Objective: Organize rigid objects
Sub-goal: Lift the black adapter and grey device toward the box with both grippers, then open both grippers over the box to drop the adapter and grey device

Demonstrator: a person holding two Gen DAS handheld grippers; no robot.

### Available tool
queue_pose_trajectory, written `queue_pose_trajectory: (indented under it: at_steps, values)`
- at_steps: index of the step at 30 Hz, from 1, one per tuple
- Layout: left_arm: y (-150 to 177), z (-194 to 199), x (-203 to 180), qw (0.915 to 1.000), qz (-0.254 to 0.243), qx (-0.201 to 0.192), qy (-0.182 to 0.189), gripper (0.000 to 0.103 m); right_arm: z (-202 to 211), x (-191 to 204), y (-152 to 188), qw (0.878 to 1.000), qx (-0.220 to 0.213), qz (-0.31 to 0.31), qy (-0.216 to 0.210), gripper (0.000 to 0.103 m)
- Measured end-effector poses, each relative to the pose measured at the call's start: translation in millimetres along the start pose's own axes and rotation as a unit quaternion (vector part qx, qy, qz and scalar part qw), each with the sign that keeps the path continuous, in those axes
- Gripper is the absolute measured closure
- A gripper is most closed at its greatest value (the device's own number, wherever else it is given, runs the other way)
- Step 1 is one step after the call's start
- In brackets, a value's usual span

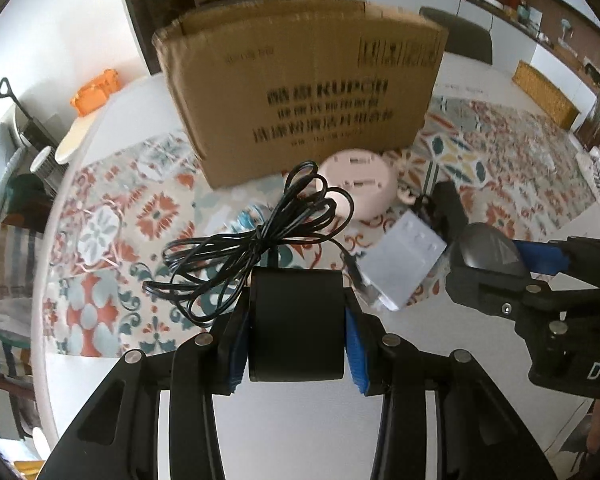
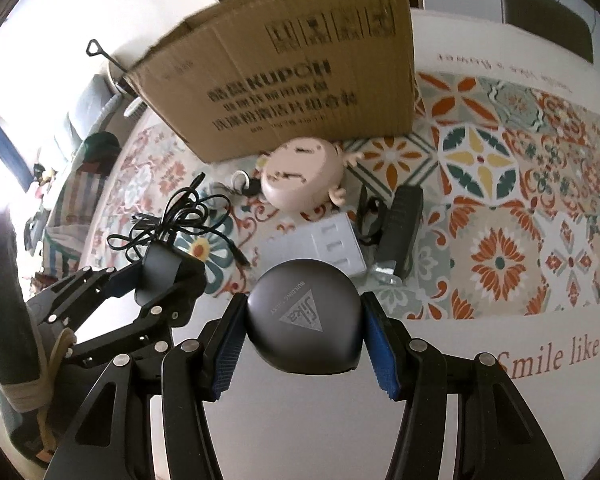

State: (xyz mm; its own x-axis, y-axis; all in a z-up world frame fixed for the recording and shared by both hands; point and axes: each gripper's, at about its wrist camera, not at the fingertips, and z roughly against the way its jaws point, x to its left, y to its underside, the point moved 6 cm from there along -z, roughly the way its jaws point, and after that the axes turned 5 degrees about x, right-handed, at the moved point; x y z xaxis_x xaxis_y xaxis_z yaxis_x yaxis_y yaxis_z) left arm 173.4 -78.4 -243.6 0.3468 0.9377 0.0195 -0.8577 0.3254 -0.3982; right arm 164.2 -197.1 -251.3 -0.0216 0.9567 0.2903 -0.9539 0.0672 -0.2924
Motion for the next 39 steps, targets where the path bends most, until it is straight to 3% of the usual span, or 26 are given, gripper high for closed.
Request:
queue_pose_trajectory:
  at_steps: [18, 29, 39]
  values:
    - [-58, 90, 16, 0.9923, 0.025, -0.121, 0.005, 0.062, 86, 32, -37, 0.991, -0.128, 0.038, 0.004, 0.047]
    - [-100, 119, 23, 0.9857, 0.037, -0.164, 0.007, 0.062, 125, 38, -76, 0.978, -0.201, 0.049, 0.017, 0.047]
    - [-140, 132, 29, 0.9828, 0.044, -0.18, 0.001, 0.062, 138, 37, -113, 0.974, -0.222, 0.047, 0.026, 0.047]
